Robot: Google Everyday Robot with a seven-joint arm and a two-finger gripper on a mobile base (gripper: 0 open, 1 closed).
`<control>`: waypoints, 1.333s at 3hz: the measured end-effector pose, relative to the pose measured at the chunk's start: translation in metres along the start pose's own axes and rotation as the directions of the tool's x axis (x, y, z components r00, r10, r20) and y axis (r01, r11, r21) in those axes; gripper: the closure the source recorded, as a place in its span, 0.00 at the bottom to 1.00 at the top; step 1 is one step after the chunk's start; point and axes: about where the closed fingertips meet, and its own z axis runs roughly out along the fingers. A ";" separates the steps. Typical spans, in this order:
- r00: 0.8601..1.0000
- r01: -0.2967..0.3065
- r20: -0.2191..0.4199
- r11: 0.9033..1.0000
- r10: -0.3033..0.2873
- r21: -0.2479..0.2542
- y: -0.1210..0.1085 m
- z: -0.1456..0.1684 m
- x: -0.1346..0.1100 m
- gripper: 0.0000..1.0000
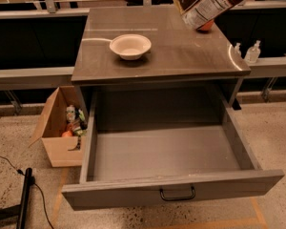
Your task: Place brown chip bag into top drawer
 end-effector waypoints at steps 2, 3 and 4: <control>0.984 -0.146 -0.118 0.986 0.136 -0.076 0.081 -0.093 0.032 1.00; 0.953 -0.206 -0.251 0.970 0.168 -0.131 0.126 -0.108 0.095 1.00; 0.927 -0.231 -0.338 0.957 0.162 -0.174 0.157 -0.117 0.135 1.00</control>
Offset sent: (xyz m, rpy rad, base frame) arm -0.1801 0.0679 -0.1764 0.0685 0.4670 0.1648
